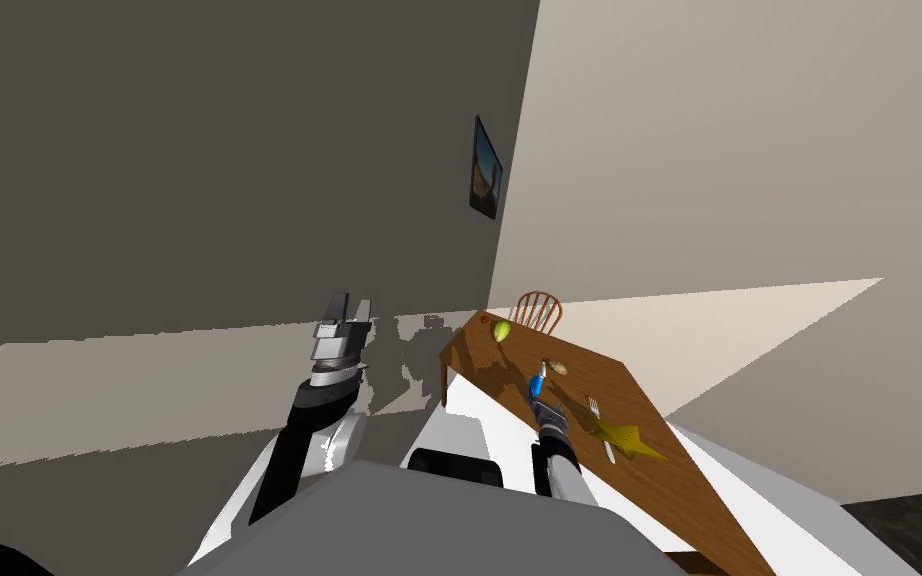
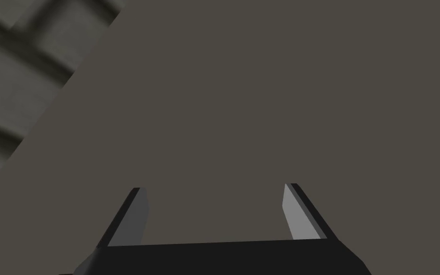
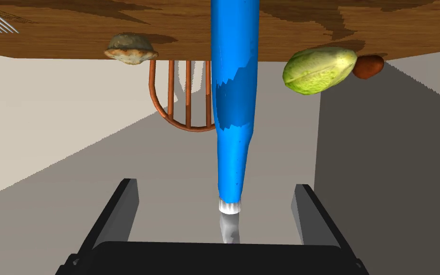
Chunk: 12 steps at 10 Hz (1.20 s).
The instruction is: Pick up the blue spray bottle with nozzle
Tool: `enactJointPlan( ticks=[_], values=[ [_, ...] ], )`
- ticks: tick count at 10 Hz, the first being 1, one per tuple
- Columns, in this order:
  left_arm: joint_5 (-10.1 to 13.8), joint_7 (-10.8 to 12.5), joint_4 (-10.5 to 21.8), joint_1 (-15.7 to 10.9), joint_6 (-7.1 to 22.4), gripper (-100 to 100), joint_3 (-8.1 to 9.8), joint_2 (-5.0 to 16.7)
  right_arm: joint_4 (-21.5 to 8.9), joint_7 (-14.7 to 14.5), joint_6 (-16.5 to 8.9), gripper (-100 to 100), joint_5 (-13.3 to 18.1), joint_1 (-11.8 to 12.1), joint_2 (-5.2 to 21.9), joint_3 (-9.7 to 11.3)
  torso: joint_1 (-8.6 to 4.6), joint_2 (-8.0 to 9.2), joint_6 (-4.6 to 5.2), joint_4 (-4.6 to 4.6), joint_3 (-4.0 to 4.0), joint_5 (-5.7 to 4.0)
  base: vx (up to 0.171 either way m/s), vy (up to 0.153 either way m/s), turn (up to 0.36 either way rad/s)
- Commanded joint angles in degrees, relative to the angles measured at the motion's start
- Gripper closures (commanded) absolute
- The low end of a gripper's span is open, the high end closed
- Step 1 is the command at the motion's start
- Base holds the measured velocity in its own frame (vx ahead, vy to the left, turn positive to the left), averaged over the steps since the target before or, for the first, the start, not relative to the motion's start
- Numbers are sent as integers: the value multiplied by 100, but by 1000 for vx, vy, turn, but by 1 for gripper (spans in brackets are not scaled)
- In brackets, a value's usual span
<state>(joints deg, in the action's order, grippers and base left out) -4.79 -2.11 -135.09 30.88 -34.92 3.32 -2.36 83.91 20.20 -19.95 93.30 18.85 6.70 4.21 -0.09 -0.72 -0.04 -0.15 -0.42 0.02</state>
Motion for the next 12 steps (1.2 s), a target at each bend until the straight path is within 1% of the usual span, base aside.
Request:
enactJointPlan(
  ticks=[1, 2, 3, 4, 5, 6, 7, 8, 9, 11, 12],
  values=[
    [0, 0, 0, 0, 0, 0, 0, 0, -120, 32, -190, -100, 202, 18, -60, 19, 0, 0, 0, 0, 0, 0, 120, -27, 53],
    [0, 0, 0, 0, 0, 0, 0, 0, -198, 25, -351, -100, 353, 59, -173, 29, -6, 6, 0, 1, 3, -2, 123, -25, 74],
    [0, 0, 0, 0, 0, 0, 0, 0, -225, 20, -411, -100, 404, 76, -234, 31, -6, 7, 0, 2, 4, -2, 126, -40, 46],
    [0, 0, 0, 0, 0, 0, 0, 0, -262, 11, -499, -100, 473, 105, -376, 32, -10, 7, 0, 2, 4, -2, 100, -44, 49],
    [0, 0, 0, 0, 0, 0, 0, 0, -198, -22, -418, -100, 406, 112, -309, 21, -11, 15, 0, 3, 8, -3, 39, -19, 13],
    [0, 0, 0, -1, 0, 0, 0, 0, -201, -23, -438, 0, 415, 116, -321, 22, -5, 34, 1, 6, 18, -1, 8, -4, -1],
    [0, 0, 0, -1, 0, 0, 0, 0, -487, -309, -149, -100, 127, -172, -379, -9, 1, 47, 1, 10, 26, 0, 31, 12, -363],
    [0, 0, 0, 0, 0, 0, 0, 0, -496, -410, -88, -100, -10, -178, -379, -9, 8, 42, 5, 9, 24, 1, 32, 28, -320],
    [0, 0, 0, -1, 0, 0, 0, 0, -496, -547, -88, -100, -165, -178, -379, -9, 13, 43, 3, 8, 24, 3, 15, 25, -59],
    [0, 0, 0, -2, 0, 0, -1, 0, -496, -834, -88, -100, -213, -178, -379, -9, 8, 53, 0, 11, 30, 2, 2, 3, 21],
    [0, 0, 0, -2, 0, 0, 0, 0, -784, -1014, 198, -100, -483, -466, -440, -40, 3, 55, 0, 12, 31, 1, 27, 15, -327]
  ],
)
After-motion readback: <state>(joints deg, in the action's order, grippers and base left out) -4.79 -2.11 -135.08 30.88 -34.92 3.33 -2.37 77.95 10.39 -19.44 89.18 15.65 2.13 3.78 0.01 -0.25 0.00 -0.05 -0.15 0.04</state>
